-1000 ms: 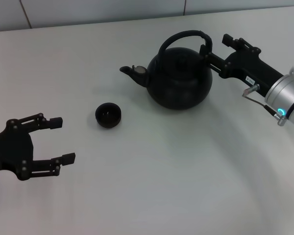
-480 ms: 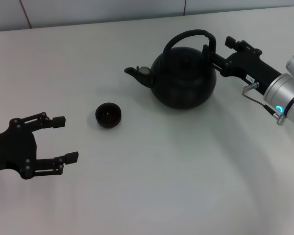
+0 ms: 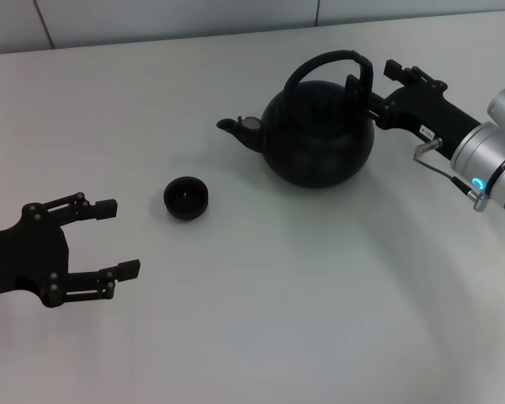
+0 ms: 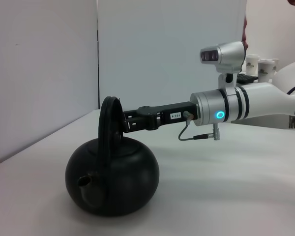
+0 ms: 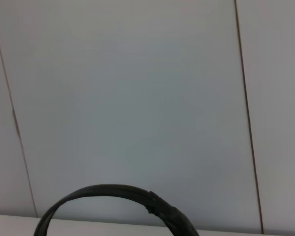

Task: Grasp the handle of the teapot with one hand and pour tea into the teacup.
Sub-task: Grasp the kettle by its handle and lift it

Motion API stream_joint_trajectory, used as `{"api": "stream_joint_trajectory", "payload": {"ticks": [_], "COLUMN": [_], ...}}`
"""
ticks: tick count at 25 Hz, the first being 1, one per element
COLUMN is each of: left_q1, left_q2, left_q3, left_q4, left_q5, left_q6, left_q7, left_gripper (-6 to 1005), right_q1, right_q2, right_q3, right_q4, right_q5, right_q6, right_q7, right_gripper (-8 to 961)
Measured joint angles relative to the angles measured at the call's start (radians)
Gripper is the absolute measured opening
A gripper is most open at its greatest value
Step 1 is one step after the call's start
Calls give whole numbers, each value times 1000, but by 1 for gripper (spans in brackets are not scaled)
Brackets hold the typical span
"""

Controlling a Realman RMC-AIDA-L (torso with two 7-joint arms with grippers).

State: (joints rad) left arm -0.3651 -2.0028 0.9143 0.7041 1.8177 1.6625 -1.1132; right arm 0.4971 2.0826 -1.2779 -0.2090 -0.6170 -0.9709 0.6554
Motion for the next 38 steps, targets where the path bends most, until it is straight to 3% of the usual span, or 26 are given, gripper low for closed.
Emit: {"api": "stream_joint_trajectory", "payload": {"ticks": [12, 17, 28, 38], "left_q1": [-4, -4, 2, 9], "left_q2": [-11, -12, -10, -8], "left_q3": [0, 0, 3, 5], "left_q4": [0, 0, 0, 0], "left_q5": [0, 1, 3, 3], "left_q6": [-15, -19, -24, -24], "left_q7": [2, 1, 3, 5], "left_gripper": [859, 859, 859, 859], "right_q1": [3, 1, -1, -6], "right_q2": [-2, -3, 0, 2], "right_q3": [-6, 1, -2, -45], "right_q4": [-7, -8, -5, -45], "right_q5": [-7, -7, -2, -7], "right_q6": [7, 8, 8, -11], "right_q7": [-11, -12, -14, -14], "right_gripper": [554, 318, 133, 116]}}
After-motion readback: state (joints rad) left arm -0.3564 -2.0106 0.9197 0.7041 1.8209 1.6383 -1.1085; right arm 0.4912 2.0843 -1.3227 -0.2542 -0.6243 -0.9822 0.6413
